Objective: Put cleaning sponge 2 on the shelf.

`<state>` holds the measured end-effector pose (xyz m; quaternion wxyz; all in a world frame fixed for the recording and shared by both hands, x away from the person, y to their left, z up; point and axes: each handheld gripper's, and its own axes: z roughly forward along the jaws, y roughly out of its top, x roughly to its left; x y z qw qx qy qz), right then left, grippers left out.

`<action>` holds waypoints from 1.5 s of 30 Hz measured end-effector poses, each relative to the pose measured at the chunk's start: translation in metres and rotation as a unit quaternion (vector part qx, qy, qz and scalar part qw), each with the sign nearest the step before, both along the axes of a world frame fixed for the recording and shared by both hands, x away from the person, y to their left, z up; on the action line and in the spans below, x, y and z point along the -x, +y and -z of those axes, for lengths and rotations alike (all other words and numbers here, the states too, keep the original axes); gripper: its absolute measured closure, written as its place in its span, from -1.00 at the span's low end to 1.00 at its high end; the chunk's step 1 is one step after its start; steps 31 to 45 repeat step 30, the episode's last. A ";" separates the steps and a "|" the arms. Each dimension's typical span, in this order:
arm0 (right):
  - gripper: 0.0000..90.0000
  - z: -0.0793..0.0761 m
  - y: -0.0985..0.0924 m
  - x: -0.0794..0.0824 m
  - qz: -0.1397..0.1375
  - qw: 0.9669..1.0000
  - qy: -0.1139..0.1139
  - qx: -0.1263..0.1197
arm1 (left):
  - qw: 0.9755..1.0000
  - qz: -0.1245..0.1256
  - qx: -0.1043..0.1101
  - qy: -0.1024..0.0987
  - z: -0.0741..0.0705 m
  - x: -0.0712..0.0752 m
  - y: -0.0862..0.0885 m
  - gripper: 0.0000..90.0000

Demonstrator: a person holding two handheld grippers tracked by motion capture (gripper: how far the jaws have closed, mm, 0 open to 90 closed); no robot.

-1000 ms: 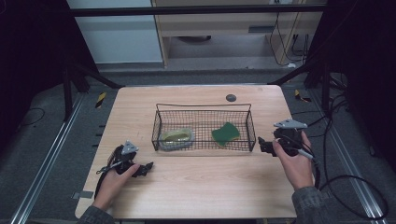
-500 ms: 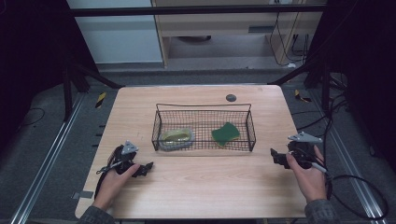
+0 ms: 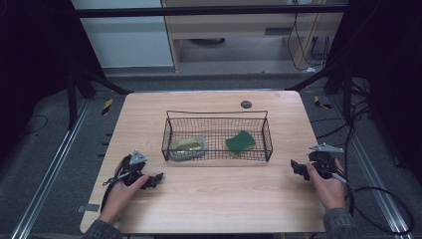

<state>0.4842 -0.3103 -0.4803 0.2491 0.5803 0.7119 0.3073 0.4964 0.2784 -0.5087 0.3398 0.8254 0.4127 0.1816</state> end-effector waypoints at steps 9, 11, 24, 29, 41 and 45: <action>-0.80 0.021 -0.003 -0.009 0.019 0.999 0.001 -0.030 | 1.000 0.000 0.000 0.000 0.000 0.000 0.000 -1.00; -0.80 0.024 -0.003 -0.009 0.021 0.999 0.002 -0.037 | 1.000 0.000 0.000 0.000 0.000 0.000 0.000 -1.00; -0.98 0.032 0.007 -0.012 0.007 1.000 0.001 -0.006 | 1.000 0.000 0.000 0.000 0.000 0.000 0.000 -1.00; -0.99 0.033 0.008 -0.012 0.003 1.000 0.003 0.000 | 1.000 0.000 -0.001 0.000 0.000 -0.001 0.000 -1.00; -0.99 0.033 0.008 -0.012 0.003 1.000 0.003 0.000 | 1.000 0.000 -0.001 0.000 0.000 -0.001 0.000 -1.00; -0.99 0.033 0.008 -0.012 0.003 1.000 0.003 0.000 | 1.000 0.000 -0.001 0.000 0.000 -0.001 0.000 -1.00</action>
